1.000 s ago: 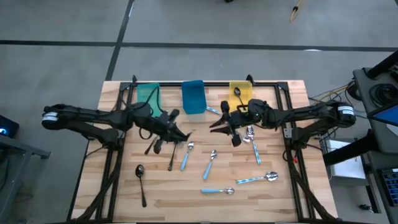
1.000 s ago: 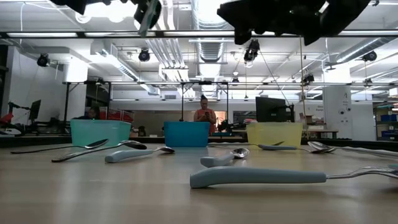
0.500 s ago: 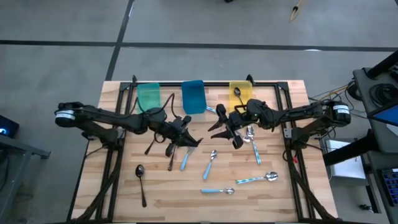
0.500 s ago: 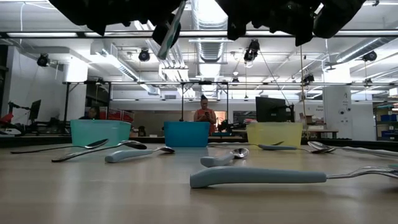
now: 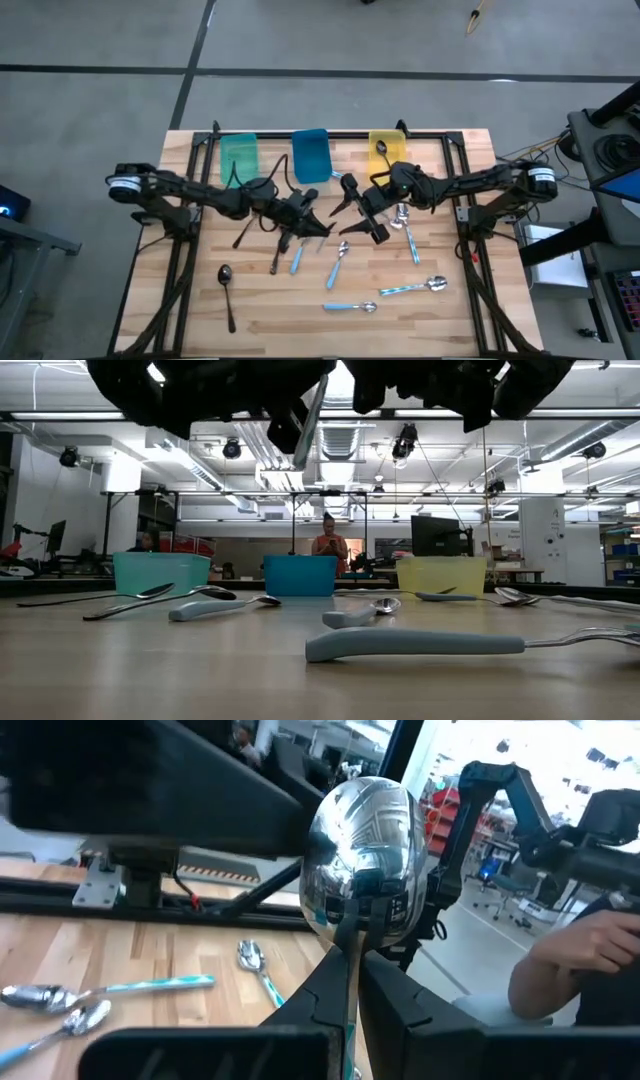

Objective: Sort silverware by color (type)
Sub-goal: Put the white-blue spoon into the blue bin

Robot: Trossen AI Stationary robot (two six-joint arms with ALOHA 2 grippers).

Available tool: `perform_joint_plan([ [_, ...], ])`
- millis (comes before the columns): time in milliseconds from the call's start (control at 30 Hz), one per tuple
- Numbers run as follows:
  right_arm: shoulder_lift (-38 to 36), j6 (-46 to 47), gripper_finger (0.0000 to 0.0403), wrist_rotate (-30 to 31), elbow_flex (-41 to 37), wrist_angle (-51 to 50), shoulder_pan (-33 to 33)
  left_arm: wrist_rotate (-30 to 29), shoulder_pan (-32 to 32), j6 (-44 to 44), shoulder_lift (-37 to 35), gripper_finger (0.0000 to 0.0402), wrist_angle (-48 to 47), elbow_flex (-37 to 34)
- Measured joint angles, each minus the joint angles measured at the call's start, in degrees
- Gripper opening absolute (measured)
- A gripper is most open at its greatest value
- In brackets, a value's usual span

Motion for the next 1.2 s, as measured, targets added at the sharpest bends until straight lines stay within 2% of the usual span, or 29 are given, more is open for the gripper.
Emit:
perform_joint_plan([
  [300, 2.57, -0.89, 0.0213, -2.56, 2.52, -0.07, 1.09, 0.02, 0.4, -2.51, 4.85, 0.0, 9.39, 0.0],
  [433, 2.75, -0.87, 0.0193, -3.0, 2.96, 0.09, 1.1, 0.02, 0.4, -3.28, 5.82, 0.0, 10.35, 0.0],
  [567, 2.77, -0.87, 0.0148, -2.98, 3.09, 0.05, 1.08, 0.02, 0.46, -3.28, 5.83, 0.0, 10.75, 0.0],
  [800, 2.77, -2.62, 0.0026, -2.2, 3.14, 0.13, 1.04, 0.22, 0.41, -3.83, 5.78, 0.0, 10.7, 0.0],
  [833, 2.77, -2.96, 0.002, -2.02, 3.16, 0.11, 1.01, 0.14, 0.37, -3.97, 5.78, 0.0, 10.69, 0.0],
  [1033, 2.77, -2.62, 0.0014, -1.06, 3.16, -0.77, 0.99, 0.04, 0.4, -4.72, 5.78, 0.0, 10.46, 0.0],
  [1200, 2.73, -1.89, 0.0013, 0.0, 3.16, -1.32, 0.99, 0.06, 0.55, -5.03, 5.73, 0.0016, 10.5, 0.0],
])
